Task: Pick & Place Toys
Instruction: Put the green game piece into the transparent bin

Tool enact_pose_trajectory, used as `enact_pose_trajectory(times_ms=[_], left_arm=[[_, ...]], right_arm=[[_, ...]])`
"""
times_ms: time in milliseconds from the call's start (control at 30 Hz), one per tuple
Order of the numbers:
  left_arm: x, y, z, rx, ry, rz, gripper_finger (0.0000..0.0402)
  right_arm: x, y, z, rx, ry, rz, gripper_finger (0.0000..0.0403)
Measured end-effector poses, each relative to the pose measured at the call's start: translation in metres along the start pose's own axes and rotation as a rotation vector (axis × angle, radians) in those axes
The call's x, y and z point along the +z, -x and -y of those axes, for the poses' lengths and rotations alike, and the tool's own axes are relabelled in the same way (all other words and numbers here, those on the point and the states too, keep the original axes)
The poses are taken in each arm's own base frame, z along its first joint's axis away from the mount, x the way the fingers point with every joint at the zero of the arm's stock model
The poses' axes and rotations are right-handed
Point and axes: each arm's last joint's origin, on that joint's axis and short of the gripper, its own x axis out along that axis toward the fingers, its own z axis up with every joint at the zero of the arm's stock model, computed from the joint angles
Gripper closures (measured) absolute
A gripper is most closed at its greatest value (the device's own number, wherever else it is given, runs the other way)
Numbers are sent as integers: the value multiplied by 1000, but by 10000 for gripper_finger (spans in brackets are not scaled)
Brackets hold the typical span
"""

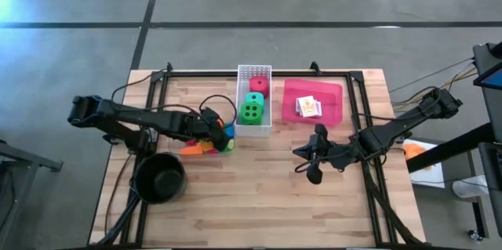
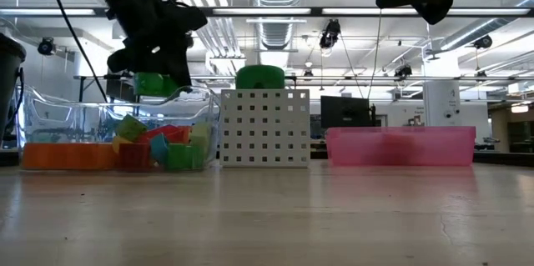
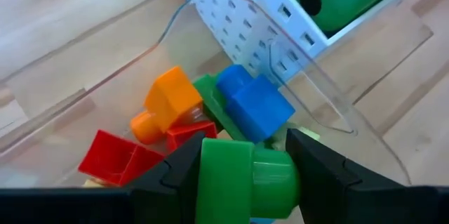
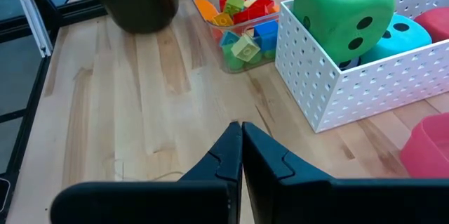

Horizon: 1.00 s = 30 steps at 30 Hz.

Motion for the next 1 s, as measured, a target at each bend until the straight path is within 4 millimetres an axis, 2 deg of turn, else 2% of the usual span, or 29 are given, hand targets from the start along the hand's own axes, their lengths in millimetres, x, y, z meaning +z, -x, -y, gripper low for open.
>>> enact_pose_trajectory(times_ms=[267, 700, 1000], left_arm=[[-1, -3, 0, -1, 15, 0, 233], [-17, -21, -7, -22, 26, 16, 233], [-19, -23, -8, -22, 23, 16, 233]], right_arm=[[0, 0, 0, 0, 0, 0, 395], [0, 0, 0, 0, 0, 0, 395], [0, 0, 0, 0, 0, 0, 395]])
